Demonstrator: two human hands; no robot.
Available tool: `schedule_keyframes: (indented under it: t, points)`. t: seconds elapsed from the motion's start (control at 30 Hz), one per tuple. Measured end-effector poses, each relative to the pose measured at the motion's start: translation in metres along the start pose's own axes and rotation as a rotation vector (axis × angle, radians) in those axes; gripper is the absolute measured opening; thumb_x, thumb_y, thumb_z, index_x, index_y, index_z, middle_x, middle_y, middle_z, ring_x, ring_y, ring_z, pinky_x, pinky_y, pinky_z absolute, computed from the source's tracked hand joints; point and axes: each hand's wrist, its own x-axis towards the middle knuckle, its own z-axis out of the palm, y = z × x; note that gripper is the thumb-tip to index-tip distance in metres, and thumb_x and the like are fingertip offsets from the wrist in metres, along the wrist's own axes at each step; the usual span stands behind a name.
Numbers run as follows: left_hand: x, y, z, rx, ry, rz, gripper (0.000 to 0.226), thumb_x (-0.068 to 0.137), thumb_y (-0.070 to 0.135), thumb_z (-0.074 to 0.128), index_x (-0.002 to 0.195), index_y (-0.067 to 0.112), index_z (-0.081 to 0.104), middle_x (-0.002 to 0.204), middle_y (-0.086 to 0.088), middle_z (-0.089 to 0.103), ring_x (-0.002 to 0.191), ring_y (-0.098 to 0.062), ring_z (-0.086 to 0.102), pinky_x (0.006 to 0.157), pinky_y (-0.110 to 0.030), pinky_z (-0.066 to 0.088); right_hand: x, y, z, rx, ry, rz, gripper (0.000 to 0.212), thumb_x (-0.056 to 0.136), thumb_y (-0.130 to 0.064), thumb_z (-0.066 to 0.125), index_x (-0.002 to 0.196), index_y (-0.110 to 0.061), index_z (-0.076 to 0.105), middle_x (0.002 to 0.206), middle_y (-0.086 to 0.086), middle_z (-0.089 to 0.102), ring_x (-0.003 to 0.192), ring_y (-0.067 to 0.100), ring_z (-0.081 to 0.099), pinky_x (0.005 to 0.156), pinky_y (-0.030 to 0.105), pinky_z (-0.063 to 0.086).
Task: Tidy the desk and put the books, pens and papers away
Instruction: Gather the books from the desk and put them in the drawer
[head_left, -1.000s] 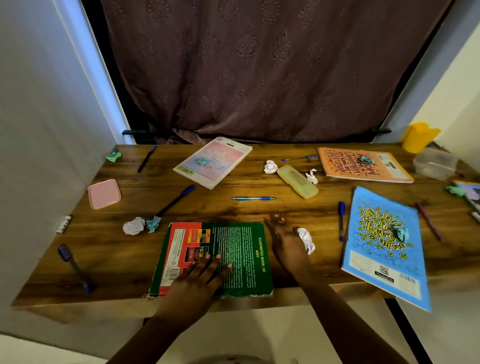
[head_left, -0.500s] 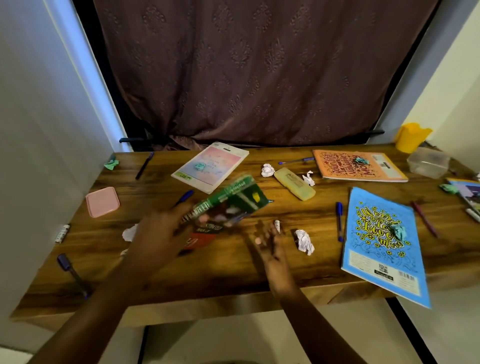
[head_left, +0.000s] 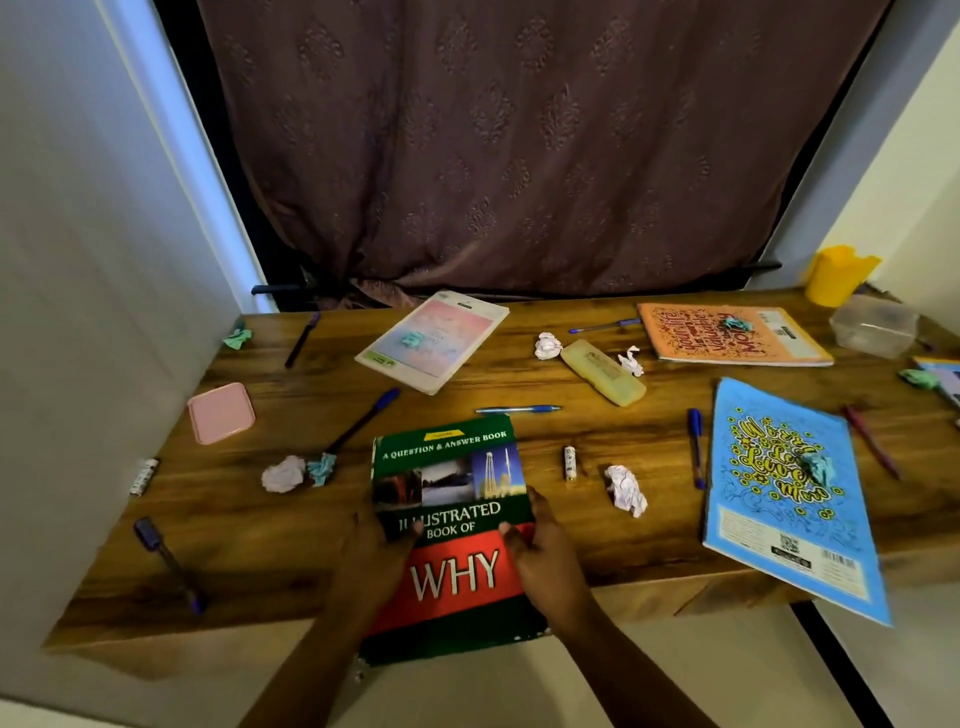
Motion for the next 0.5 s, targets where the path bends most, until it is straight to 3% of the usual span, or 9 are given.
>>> schedule_keyframes:
  t: [0.07,0.13,0.23,0.33,0.43,0.5]
  points:
    - [0.005,-0.015,0.012,0.359,-0.011,0.049,0.073,0.088,0.056,0.051,0.147,0.028,0.019,0.155,-0.010,0.022,0.141,-0.034,0.021,0.112,-0.053,0.023,0.008,0.003,0.001,-0.128,0.055,-0.038,0.045,0.096,-0.029,0.050,0.138,-0.023,0.036,0.113,0.002,0.060,0.093,0.014,0.065,0.074,0.026,0.056]
    - [0.010,-0.019,0.021,0.601,-0.034,0.124,0.087,0.084,0.071,0.038,0.152,0.026,0.007,0.159,-0.009,-0.001,0.146,-0.032,-0.003,0.115,-0.052,0.008,0.020,0.009,0.003,-0.259,0.099,-0.071,0.048,0.094,-0.030,0.052,0.139,-0.021,0.037,0.127,0.005,0.052,0.107,0.019,0.059,0.086,0.032,0.055]
    - [0.012,-0.020,0.037,0.791,-0.023,0.232,0.100,0.075,0.079,0.007,0.152,0.016,0.002,0.158,-0.020,-0.001,0.145,-0.036,-0.001,0.115,-0.049,0.005,0.037,0.018,0.006,-0.568,0.143,-0.183,0.048,0.094,-0.031,0.052,0.139,-0.023,0.038,0.138,0.004,0.039,0.124,0.020,0.040,0.100,0.031,0.043]
    - [0.023,-0.021,0.043,0.861,0.054,0.284,0.097,0.080,0.077,-0.001,0.149,0.012,0.022,0.153,-0.024,0.022,0.142,-0.039,0.021,0.112,-0.051,0.019,0.053,0.016,0.010,-0.675,0.152,-0.283,0.048,0.095,-0.032,0.048,0.141,-0.023,0.038,0.144,0.005,0.034,0.130,0.022,0.030,0.106,0.034,0.033]
    - [0.036,-0.014,0.041,0.871,0.025,0.284,0.109,0.067,0.081,-0.019,0.152,0.017,0.006,0.157,-0.021,0.006,0.146,-0.035,0.006,0.115,-0.045,0.004,0.068,0.010,0.013,-0.688,0.153,-0.298,0.047,0.096,-0.032,0.046,0.141,-0.022,0.038,0.146,0.005,0.035,0.131,0.023,0.030,0.106,0.034,0.031]
    - [0.043,-0.014,0.040,0.879,0.026,0.288,0.111,0.064,0.083,-0.017,0.152,0.018,-0.001,0.158,-0.018,-0.002,0.146,-0.033,-0.002,0.115,-0.043,-0.001,0.070,0.006,0.011,-0.657,0.138,-0.314,0.048,0.095,-0.030,0.048,0.141,-0.020,0.039,0.146,0.004,0.035,0.132,0.022,0.029,0.107,0.031,0.030]
